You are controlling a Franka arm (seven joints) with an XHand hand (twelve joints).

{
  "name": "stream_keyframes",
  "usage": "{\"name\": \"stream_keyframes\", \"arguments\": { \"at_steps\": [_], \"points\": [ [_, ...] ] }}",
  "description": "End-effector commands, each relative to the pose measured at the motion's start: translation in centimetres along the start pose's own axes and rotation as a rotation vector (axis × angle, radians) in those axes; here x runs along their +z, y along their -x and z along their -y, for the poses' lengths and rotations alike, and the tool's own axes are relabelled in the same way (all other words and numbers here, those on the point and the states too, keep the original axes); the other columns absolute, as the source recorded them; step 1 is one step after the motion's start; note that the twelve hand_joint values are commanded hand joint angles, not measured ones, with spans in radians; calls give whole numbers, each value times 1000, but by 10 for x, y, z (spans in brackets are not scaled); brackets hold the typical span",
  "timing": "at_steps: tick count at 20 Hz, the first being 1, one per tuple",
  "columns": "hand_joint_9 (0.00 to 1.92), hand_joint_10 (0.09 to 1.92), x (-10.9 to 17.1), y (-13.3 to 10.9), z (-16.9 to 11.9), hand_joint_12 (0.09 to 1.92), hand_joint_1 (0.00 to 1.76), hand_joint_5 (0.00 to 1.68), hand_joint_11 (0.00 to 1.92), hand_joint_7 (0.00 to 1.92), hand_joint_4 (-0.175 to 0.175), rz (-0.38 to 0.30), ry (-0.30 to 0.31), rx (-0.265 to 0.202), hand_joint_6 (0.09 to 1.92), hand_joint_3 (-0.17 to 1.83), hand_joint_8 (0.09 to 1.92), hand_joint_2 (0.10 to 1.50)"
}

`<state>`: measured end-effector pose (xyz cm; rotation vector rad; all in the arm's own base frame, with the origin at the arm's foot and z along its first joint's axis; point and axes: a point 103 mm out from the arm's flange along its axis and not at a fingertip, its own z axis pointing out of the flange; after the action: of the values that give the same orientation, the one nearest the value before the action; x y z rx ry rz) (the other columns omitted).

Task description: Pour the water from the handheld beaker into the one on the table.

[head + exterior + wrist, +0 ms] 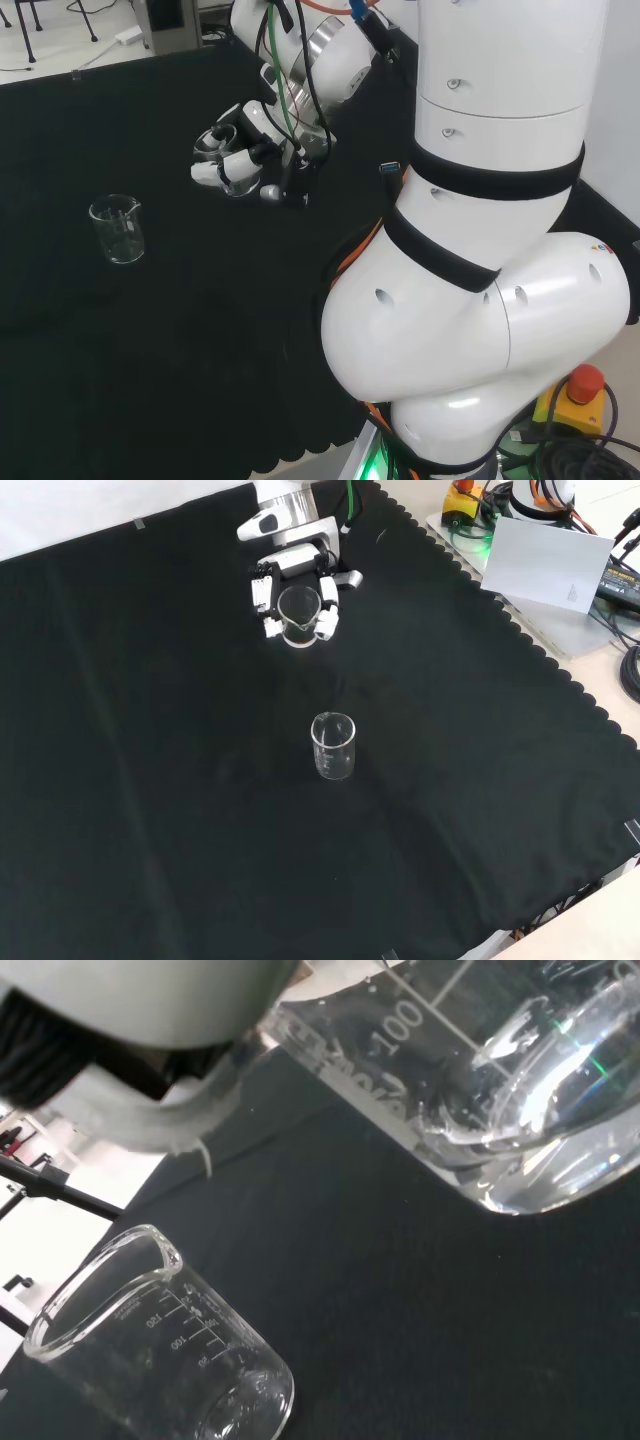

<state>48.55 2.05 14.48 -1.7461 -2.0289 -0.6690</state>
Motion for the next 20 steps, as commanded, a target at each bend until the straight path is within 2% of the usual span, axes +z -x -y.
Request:
{"name": "stream_keyframes", "arguments": {
  "at_steps": [1,5,14,20],
  "points": [
    [1668,499,-5,-8,7,810,1176,1549,1362,1862,173,47,-12,6,135,663,280,575],
    [1667,500,-7,-17,10,811,1176,1551,1360,1861,175,87,-3,23,133,664,281,575],
    [1668,504,-2,-39,11,816,1177,1553,1361,1860,175,235,16,59,128,666,282,574],
    [1668,505,8,-57,4,818,1177,1554,1363,1858,175,280,4,44,127,667,283,573]
  ]
}}
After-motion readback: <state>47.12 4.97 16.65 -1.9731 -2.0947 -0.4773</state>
